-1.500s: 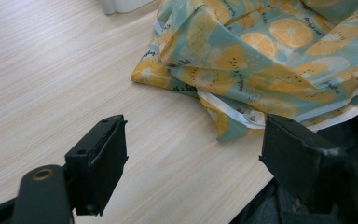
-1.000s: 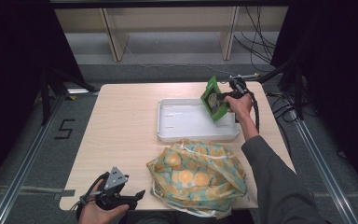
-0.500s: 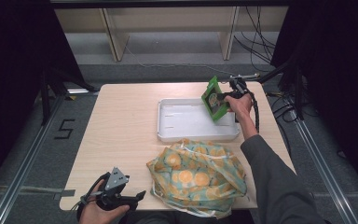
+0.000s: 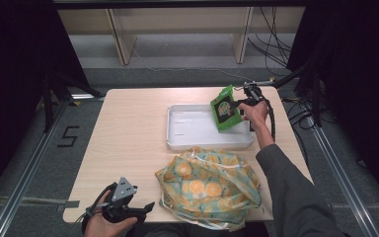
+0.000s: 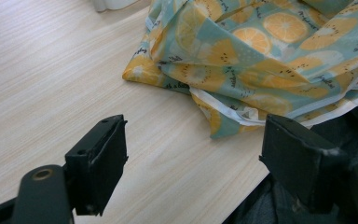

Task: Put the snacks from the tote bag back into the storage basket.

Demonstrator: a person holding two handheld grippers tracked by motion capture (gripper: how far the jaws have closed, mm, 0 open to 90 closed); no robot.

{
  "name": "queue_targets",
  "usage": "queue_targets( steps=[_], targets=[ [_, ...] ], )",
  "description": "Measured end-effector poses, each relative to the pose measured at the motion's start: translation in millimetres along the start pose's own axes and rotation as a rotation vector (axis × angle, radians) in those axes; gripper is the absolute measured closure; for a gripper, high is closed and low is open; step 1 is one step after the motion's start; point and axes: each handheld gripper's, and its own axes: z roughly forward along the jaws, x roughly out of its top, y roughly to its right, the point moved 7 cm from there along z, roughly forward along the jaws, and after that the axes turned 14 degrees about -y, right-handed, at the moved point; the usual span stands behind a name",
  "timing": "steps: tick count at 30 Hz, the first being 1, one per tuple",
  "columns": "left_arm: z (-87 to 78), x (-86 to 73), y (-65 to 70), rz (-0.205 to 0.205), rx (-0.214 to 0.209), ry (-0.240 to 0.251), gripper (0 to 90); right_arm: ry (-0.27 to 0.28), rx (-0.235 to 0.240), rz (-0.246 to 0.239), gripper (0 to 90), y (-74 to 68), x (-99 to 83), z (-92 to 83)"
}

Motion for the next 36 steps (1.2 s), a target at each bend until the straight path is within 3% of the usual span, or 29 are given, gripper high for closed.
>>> queue_targets(
  steps=[4,5,7,8,9,11,15,17,19,21,22,24,27,29,30,31,32,33,34,35,36],
  targets=[
    [0.0,0.0,0.0,0.001,0.0,-0.001,21.8,-0.007,0.005,0.029,71.6,-0.9,-1.7,-0.4],
    [0.0,0.0,0.1,-0.002,-0.001,0.0,21.8,-0.035,-0.025,0.017,71.6,1.9,-3.6,-1.3],
    [-0.1,0.0,-0.5,0.002,0.001,0.0,21.8,-0.037,-0.019,0.006,71.7,1.6,-3.5,-0.7],
    [0.0,-0.2,-0.6,0.004,0.001,-0.001,21.8,-0.048,-0.016,0.037,72.0,-0.2,-4.4,-1.1],
    [0.0,-0.3,-0.4,0.002,0.0,-0.002,21.8,-0.041,-0.027,0.015,72.1,1.6,-3.6,-1.1],
    [0.1,-0.2,0.0,-0.001,-0.001,-0.001,21.8,-0.061,-0.007,0.048,72.1,-2.3,-4.8,-2.8],
    [0.1,-0.2,-0.1,-0.001,-0.001,-0.001,21.8,-0.042,-0.01,0.018,72.1,-0.7,-3.1,-2.1],
    [0.1,-0.3,-0.3,0.0,0.0,-0.002,21.8,-0.004,0.006,0.017,72.1,-1.6,-1.1,-0.8],
    [0.6,0.3,-0.3,-0.004,0.001,0.005,21.8,-0.044,-0.003,0.041,72.1,-2.6,-3.0,-4.3],
    [0.7,0.4,-0.5,-0.003,0.002,0.005,21.8,-0.033,-0.014,0.013,72.1,-0.2,-2.5,-5.2],
    [-0.8,-1.5,-2.5,0.028,0.007,-0.022,21.8,-0.033,-0.001,0.034,72.2,-2.0,-2.4,-6.2],
    [-0.9,-1.7,-2.9,0.031,0.007,-0.024,21.8,-0.072,0.023,0.096,72.2,-7.4,-5.6,-9.5],
    [-0.6,-1.3,-2.6,0.023,0.007,-0.019,21.8,-0.027,-0.009,0.004,72.2,-0.2,-2.4,-9.5],
    [-0.6,-1.4,-2.7,0.024,0.007,-0.02,21.8,-0.041,0.04,0.029,72.2,-4.9,-3.6,-12.5],
    [-0.6,-1.4,-2.8,0.024,0.007,-0.02,21.8,-0.02,0.032,0.033,72.2,-5.7,-2.5,-12.3],
    [0.1,-0.6,-2.0,0.01,0.005,-0.008,21.8,-0.03,0.05,0.069,72.2,-9.7,-3.3,-14.0],
    [0.7,0.2,-1.3,-0.005,0.003,0.004,21.8,-0.041,0.042,0.054,72.2,-9.3,-3.8,-16.0],
    [0.6,0.2,-1.6,-0.002,0.005,0.003,21.8,-0.042,0.053,0.01,72.2,-7.1,-3.3,-17.3],
    [0.4,0.0,-1.8,0.001,0.005,0.0,21.8,-0.046,0.02,0.041,72.2,-8.1,-3.8,-17.7],
    [1.0,-0.6,-0.2,-0.028,-0.003,0.0,21.8,-0.043,0.023,0.026,72.2,-8.5,-3.8,-19.2],
    [1.3,-0.6,-0.2,-0.035,0.0,0.0,21.8,-0.04,0.04,0.043,72.1,-11.4,-4.0,-19.2]
  ],
)
